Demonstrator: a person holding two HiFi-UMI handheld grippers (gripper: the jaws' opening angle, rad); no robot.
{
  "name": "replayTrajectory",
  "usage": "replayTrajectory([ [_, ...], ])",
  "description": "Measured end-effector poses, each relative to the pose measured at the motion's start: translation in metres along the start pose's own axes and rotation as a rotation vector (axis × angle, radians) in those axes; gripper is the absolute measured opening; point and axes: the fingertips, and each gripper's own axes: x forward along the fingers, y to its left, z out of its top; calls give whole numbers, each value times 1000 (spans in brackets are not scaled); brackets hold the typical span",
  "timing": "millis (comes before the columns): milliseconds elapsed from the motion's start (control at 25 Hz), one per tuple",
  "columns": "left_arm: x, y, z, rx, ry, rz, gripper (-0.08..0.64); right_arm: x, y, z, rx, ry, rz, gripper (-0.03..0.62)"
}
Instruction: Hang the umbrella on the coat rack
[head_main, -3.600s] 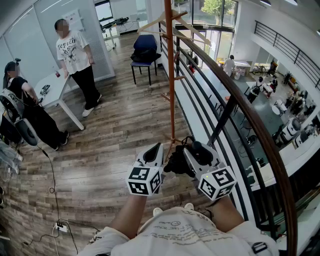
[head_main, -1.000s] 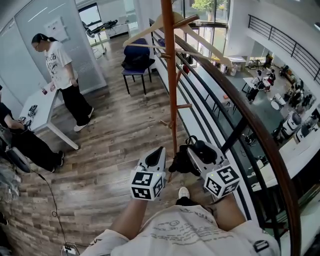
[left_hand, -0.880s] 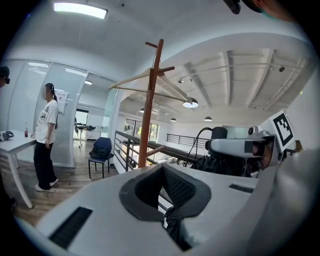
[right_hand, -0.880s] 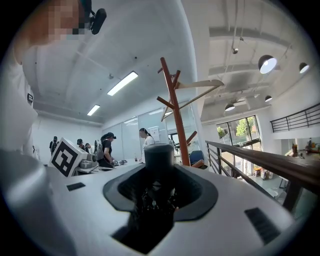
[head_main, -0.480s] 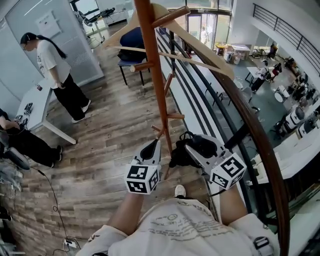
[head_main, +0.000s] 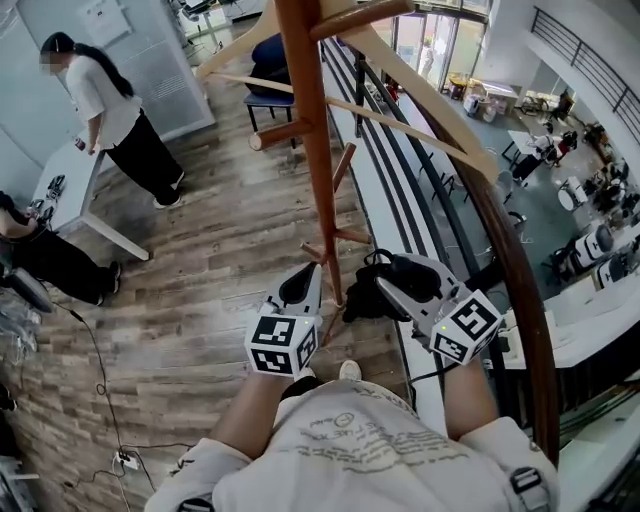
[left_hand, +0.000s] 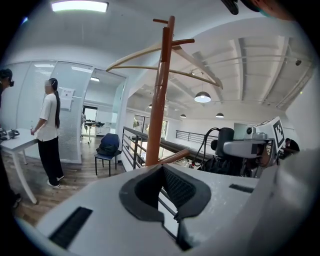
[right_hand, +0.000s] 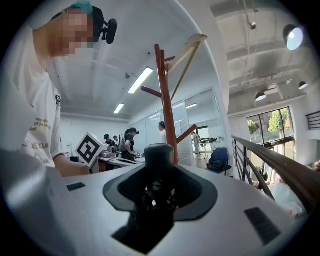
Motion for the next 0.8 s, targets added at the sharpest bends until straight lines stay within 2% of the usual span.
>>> replayTrajectory([
  [200,5,8,0,-11,0,-1,3,6,-4,2,2,-5,30,158],
  [800,5,14,-18,-20,30,20,4,8,-41,-13,56,11,-44,158],
])
